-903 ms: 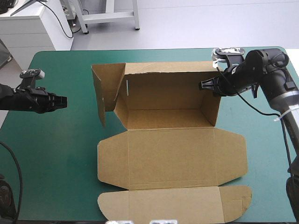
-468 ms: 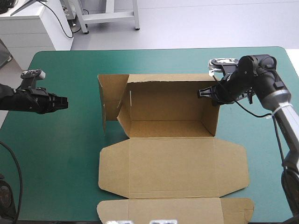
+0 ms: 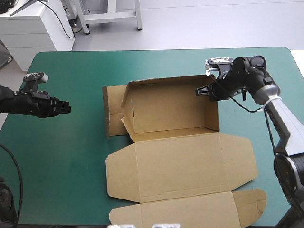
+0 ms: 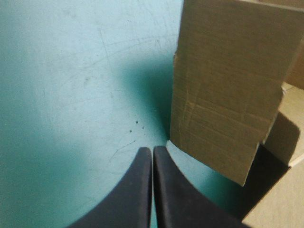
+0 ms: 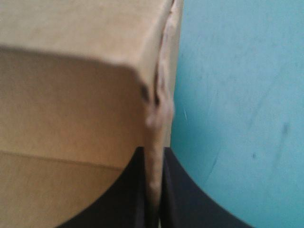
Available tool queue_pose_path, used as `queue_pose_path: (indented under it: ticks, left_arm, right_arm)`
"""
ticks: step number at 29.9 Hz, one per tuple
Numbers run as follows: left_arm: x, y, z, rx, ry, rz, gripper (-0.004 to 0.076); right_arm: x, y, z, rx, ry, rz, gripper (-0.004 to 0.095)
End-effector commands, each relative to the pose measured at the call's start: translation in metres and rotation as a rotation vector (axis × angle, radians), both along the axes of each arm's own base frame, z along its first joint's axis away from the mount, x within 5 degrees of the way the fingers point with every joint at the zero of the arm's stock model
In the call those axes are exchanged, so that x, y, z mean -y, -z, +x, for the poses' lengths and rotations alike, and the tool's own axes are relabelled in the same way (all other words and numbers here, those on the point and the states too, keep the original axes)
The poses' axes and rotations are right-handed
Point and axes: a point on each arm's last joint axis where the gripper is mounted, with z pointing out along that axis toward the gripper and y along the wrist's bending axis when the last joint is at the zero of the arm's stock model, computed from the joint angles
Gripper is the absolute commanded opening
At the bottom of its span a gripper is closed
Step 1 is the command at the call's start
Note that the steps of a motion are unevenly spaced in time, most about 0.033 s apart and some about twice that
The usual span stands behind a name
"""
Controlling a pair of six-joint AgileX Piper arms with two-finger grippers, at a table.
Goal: Fold the box
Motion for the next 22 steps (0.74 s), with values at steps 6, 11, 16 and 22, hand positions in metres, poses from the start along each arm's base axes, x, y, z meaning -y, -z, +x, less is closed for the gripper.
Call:
queue_pose_path:
  ticks: [6, 11, 16, 22]
  left_arm:
    - [0.006, -0.022, -0.006, 0.083, 0.001, -0.029, -0.0008]
    - [0.006, -0.021, -0.007, 0.073, 0.018, -0.029, -0.0008]
    - [0.007, -0.021, -0.007, 0.074, 0.024, -0.027, -0.0008]
    - [0.007, -0.021, -0.007, 0.075, 0.026, -0.026, -0.0008]
  right_arm:
    - [-0.004, 0.006, 0.017, 0.085, 0.013, 0.039, -0.0015]
    - [-0.005, 0.015, 0.022, 0.067, 0.018, 0.054, 0.0063]
    - [-0.006, 0.018, 0.025, 0.051, 0.013, 0.05, 0.04]
    - [-0.007, -0.015, 0.027, 0.089, 0.051, 0.083, 0.0744]
